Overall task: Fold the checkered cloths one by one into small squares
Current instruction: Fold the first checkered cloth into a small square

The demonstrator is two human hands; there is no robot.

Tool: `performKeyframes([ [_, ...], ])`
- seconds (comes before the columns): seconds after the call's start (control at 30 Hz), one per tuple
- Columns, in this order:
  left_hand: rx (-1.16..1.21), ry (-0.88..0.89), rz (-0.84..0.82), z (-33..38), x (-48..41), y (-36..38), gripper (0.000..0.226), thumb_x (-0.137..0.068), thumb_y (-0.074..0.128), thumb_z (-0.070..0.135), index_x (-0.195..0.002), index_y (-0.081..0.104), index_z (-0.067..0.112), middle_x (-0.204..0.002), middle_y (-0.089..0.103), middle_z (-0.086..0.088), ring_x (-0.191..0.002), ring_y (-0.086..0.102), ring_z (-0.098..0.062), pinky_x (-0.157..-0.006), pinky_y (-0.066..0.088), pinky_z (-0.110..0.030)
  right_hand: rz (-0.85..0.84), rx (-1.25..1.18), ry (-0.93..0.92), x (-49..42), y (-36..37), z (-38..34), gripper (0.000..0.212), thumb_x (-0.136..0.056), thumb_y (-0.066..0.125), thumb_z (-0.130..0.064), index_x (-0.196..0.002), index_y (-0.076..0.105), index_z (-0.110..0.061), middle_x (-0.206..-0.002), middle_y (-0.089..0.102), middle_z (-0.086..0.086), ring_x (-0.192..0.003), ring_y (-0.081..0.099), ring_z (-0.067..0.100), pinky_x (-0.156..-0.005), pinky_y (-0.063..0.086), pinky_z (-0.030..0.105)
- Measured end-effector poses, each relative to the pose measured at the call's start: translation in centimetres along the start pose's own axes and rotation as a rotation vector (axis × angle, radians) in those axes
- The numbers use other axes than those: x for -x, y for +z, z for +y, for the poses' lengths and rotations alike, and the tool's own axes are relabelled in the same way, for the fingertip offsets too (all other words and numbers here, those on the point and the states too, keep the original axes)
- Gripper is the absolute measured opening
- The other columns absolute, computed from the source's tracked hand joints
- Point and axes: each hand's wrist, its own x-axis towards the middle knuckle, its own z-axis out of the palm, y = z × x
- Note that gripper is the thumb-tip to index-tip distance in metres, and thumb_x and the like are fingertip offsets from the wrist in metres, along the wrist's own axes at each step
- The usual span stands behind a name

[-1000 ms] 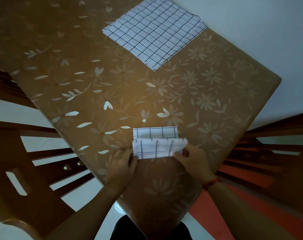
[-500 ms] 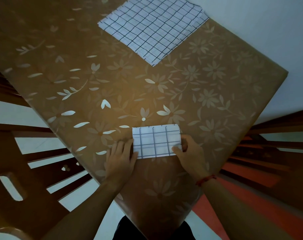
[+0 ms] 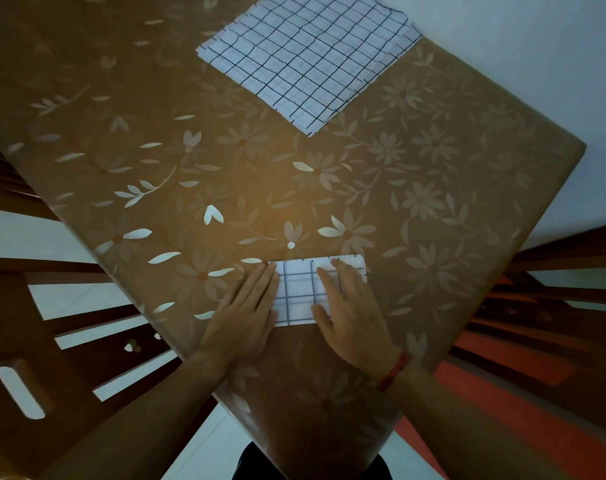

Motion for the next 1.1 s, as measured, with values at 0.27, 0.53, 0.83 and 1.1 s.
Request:
performKeyframes([
  [0.27, -0.022, 0.009, -0.033, -0.3, -0.3, 1.1, 0.06, -0.104, 0.011, 0.037, -0.149, 0.024, 0.0, -0.157, 0.018, -0.016, -0.147, 0.013, -0.028, -0.116, 0.021, -0.049, -0.246, 0.123, -0.267, -3.2, 2.8, -2.5, 0.062, -0.099, 0.022, -0.039, -0.147, 0.028, 0.001, -0.156, 0.017, 0.02, -0.147, 0.013, 0.029, -0.118, 0.021, 0.045],
  [0.53, -0.035, 0.02, -0.008, -0.5, -0.4, 1.5, 0.061, -0.102, 0.022, 0.037, -0.148, 0.022, -0.002, -0.157, 0.017, -0.018, -0.147, 0.013, -0.029, -0.116, 0.021, -0.047, -0.29, 0.157, -0.329, -3.5, 3.7, -1.7, 0.063, -0.102, 0.023, -0.043, -0.149, 0.021, -0.001, -0.158, 0.013, 0.016, -0.148, 0.009, 0.025, -0.119, 0.018, 0.043],
  [0.83, -0.087, 0.051, -0.05, -0.7, -0.5, 1.4, 0.063, -0.102, 0.019, 0.04, -0.147, 0.025, -0.004, -0.156, 0.02, -0.022, -0.146, 0.016, -0.032, -0.116, 0.016, -0.045, -0.343, 0.198, -0.3, -3.0, 2.5, 1.6, 0.082, -0.095, 0.024, -0.063, -0.151, 0.018, -0.004, -0.159, 0.01, 0.014, -0.148, 0.006, 0.024, -0.12, 0.014, 0.044],
  [1.1, -0.102, 0.035, -0.07, -0.4, -0.6, 0.9, 0.062, -0.1, 0.025, 0.039, -0.145, 0.032, -0.004, -0.153, 0.027, -0.022, -0.143, 0.023, -0.034, -0.118, 0.007, -0.042, -0.442, 0.302, -0.236, -1.5, -1.2, 7.6, 0.079, -0.095, 0.018, -0.059, -0.15, 0.015, -0.002, -0.158, 0.011, 0.016, -0.148, 0.009, 0.026, -0.118, 0.018, 0.047],
])
